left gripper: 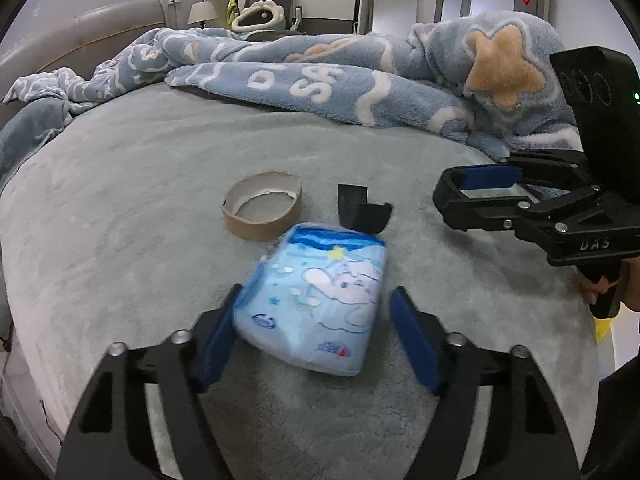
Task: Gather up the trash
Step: 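Close the left tool on the blue cartoon diaper packet, then carry the diaper packet over the bin with the left tool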
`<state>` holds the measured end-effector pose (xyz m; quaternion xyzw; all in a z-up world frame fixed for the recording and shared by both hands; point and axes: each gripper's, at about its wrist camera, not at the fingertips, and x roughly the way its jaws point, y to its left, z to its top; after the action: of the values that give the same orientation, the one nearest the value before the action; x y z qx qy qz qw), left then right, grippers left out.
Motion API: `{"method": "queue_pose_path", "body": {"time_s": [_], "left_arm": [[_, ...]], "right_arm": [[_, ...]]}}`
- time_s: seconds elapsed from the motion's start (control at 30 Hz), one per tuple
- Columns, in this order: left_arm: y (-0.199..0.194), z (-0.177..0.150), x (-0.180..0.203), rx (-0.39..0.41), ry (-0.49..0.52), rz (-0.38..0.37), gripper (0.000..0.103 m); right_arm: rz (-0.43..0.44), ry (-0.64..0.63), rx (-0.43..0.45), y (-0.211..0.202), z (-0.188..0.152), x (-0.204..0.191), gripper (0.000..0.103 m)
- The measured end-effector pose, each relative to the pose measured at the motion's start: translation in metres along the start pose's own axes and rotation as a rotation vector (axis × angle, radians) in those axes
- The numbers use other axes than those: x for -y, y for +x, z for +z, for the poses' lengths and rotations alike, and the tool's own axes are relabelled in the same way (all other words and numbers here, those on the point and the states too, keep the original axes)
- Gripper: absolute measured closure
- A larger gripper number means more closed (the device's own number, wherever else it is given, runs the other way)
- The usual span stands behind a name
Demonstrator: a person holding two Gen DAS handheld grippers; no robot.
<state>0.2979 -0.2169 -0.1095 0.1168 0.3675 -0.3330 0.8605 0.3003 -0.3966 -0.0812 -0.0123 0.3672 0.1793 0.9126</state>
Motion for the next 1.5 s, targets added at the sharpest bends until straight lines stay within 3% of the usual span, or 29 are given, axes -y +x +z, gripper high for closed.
{"method": "queue_pose_path", "body": {"time_s": [0.23, 0.57, 0.73, 1.27, 1.5], "left_arm": [[-0.014, 0.002, -0.001, 0.026, -0.032, -0.016, 0.039], [-0.044, -0.007, -0.002, 0.034, -0.047, 0.061, 0.039], [-0.058, -0.017, -0.018, 0.027, -0.110, 0.100, 0.039], [-0.108, -0.059, -0.065, -0.010, -0.265, 0.299, 0.039], [-0.124, -0.085, -0.090, -0.092, -0.312, 0.379, 0.039]], "right_arm": [[-0.001, 0.013, 0.002, -0.005, 0.004, -0.010, 0.054], [-0.014, 0.007, 0.010, -0.012, 0.015, -0.042, 0.054], [-0.004, 0.007, 0.014, -0.011, 0.024, -0.061, 0.054], [0.041, -0.011, -0.005, 0.005, 0.032, -0.144, 0.054], [0.082, -0.050, -0.020, 0.017, 0.038, -0.182, 0.054]]}}
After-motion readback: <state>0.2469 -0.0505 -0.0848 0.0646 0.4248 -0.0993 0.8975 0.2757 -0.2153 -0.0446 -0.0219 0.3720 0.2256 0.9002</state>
